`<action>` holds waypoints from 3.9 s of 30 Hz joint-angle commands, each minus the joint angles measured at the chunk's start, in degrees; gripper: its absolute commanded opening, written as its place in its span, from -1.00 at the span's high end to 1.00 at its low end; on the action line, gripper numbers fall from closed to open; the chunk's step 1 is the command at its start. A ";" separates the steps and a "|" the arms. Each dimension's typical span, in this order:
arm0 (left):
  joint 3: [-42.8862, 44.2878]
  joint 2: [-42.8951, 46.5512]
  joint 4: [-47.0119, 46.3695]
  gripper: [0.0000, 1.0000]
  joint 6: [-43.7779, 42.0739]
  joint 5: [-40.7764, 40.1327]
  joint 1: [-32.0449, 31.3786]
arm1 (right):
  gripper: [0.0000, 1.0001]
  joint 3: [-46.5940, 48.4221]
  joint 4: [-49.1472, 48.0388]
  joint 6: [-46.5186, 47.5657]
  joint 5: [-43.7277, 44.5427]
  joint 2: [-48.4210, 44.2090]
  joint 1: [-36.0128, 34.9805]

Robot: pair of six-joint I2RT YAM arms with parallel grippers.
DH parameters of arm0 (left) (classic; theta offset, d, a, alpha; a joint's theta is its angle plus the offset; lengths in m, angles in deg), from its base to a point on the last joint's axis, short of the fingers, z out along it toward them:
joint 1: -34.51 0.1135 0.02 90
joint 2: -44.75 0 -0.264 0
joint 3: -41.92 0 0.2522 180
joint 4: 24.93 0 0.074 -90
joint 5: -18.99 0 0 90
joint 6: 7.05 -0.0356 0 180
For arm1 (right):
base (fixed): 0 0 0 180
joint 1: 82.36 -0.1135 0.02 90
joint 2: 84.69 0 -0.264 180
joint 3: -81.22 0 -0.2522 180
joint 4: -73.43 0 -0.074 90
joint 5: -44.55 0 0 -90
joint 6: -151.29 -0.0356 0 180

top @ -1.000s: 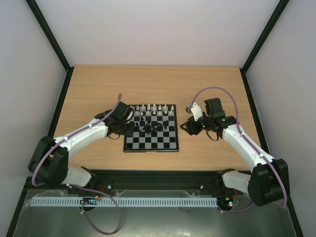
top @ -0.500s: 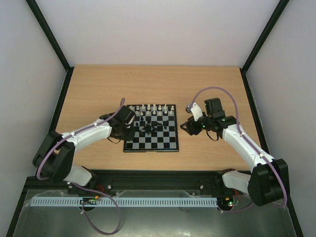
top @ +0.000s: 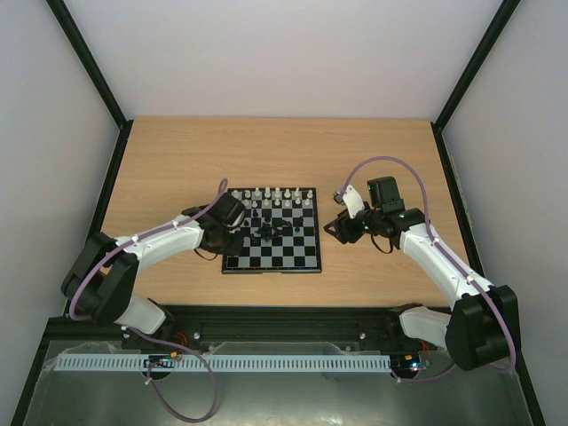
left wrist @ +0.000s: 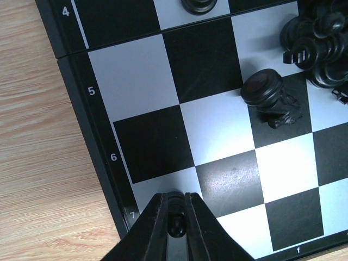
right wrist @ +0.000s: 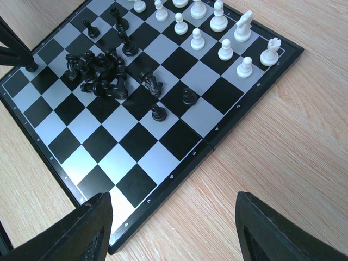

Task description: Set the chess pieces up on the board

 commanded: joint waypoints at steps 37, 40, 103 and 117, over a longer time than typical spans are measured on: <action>9.86 12.25 -14.37 -0.98 -1.32 -34.36 0.31 | -0.27 -0.98 1.54 0.17 0.29 0.40 0.17; 14.08 5.52 -11.73 -0.98 -5.18 -27.91 1.08 | -0.27 -0.98 1.52 0.24 0.49 0.86 0.17; 12.39 -13.04 -9.67 0.91 -3.01 -2.97 2.74 | -0.27 -0.63 2.39 1.53 0.85 5.20 0.18; 4.13 2.97 -3.86 0.92 0.60 -4.29 -3.21 | -0.26 -0.46 2.49 1.60 0.96 5.55 0.07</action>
